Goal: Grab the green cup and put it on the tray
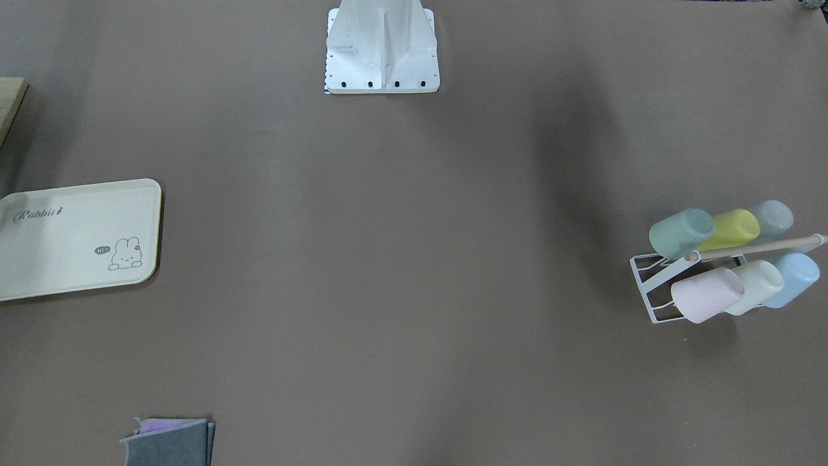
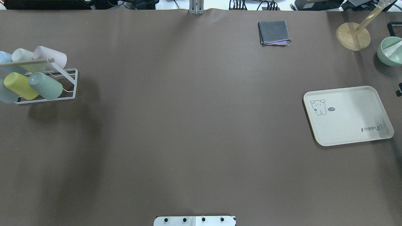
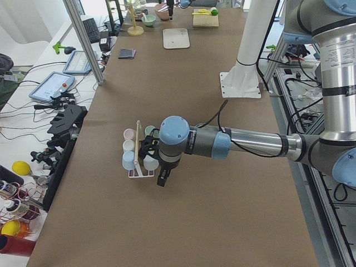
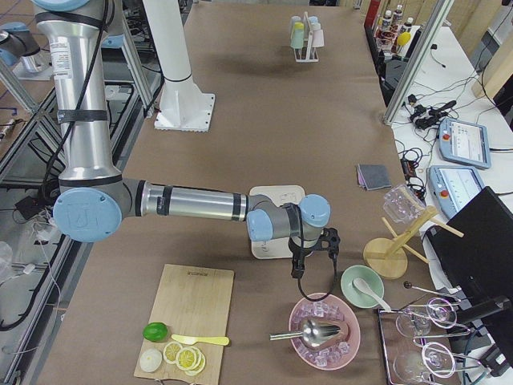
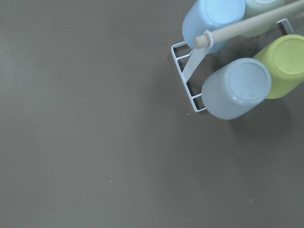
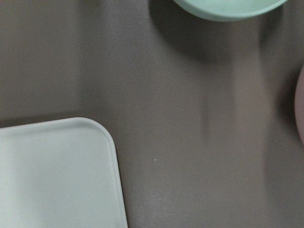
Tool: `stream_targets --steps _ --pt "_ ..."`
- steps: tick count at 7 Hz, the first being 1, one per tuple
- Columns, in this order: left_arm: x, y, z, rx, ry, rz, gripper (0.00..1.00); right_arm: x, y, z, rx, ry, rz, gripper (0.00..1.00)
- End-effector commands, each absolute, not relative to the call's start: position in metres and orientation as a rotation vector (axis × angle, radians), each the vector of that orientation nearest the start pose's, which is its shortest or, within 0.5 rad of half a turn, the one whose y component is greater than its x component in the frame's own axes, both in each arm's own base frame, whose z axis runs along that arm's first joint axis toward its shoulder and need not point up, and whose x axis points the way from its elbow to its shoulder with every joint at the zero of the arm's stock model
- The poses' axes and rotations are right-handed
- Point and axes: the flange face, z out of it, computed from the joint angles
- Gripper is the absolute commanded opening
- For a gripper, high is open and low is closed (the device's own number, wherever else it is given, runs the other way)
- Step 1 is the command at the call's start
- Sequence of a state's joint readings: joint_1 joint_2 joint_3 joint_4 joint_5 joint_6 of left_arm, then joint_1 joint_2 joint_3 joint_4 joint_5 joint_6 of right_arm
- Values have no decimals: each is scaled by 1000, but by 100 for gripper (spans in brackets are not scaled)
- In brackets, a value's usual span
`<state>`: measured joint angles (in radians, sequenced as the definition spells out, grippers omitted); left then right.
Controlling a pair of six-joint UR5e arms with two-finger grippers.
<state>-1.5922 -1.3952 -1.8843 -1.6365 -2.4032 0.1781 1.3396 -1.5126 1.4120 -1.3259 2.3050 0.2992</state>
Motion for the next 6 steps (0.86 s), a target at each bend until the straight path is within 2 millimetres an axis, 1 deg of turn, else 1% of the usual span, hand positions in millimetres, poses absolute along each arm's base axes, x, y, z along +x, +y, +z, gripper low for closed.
stream_targets --steps 1,2,3,4,5,6 --pt "-38 -431 529 331 746 341 98 -109 -524 686 -118 -735 4 100" --pt "-27 -429 516 348 718 376 98 -117 -526 702 -107 -745 -7 100" --pt "-11 -430 498 370 708 427 98 -117 -524 716 -82 -756 -17 100" --pt "-2 -429 483 398 655 462 98 -118 -522 718 -92 -772 -16 100" --pt "22 -428 473 408 604 523 98 -118 -517 724 -114 -790 -14 98" --pt "37 -428 466 422 551 563 98 -118 -518 722 -112 -792 -13 81"
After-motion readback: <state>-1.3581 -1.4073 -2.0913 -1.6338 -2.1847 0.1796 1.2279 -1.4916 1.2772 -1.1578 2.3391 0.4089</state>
